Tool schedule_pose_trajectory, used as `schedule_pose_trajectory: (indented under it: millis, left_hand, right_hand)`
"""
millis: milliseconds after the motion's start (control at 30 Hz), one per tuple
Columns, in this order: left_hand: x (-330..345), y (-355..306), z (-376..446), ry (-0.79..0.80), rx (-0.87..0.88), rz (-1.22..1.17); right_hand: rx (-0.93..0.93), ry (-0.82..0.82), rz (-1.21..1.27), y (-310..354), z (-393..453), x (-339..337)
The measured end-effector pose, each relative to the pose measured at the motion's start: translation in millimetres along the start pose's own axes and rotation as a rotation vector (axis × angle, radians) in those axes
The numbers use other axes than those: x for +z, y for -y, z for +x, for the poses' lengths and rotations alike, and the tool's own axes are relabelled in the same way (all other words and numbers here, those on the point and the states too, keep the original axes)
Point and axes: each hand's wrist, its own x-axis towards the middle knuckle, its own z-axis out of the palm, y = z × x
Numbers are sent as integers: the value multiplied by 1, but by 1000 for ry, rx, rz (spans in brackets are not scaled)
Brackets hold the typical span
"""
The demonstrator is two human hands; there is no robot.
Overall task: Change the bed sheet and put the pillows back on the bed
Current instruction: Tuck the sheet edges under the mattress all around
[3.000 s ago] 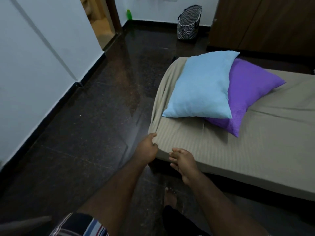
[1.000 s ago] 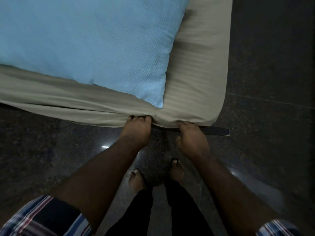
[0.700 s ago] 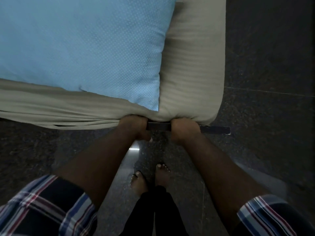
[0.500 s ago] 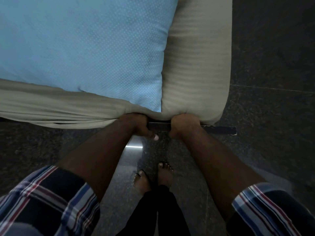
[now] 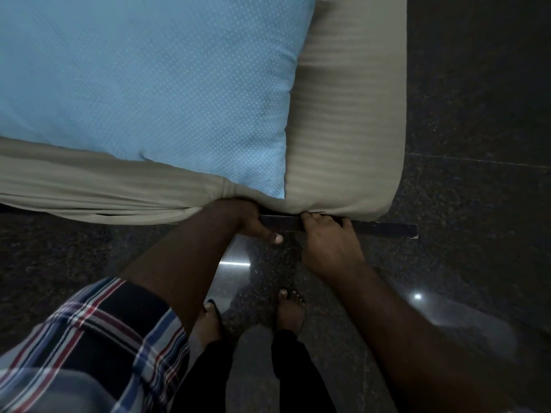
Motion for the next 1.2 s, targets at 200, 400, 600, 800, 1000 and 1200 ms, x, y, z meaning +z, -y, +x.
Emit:
schedule_pose_trajectory:
  millis: [200, 400, 600, 800, 1000, 1200]
  left_hand:
    - [17, 5, -31, -326, 50, 263]
    - [43, 23, -66, -521, 163, 325]
    - [62, 123, -127, -697, 88, 242]
    - [45, 160, -126, -658, 85, 238]
    - [18, 155, -115, -617, -15, 326]
    - [-15, 153, -91, -311, -93, 215]
  right_hand:
    - [201, 240, -33, 21, 33, -12]
    - [333, 347, 7, 27, 50, -15]
    - [316, 378, 29, 24, 47, -16]
    - [254, 13, 37, 40, 0, -3]
    - [-156, -282, 227, 157, 4, 11]
    - [-15, 5, 171, 189, 51, -11]
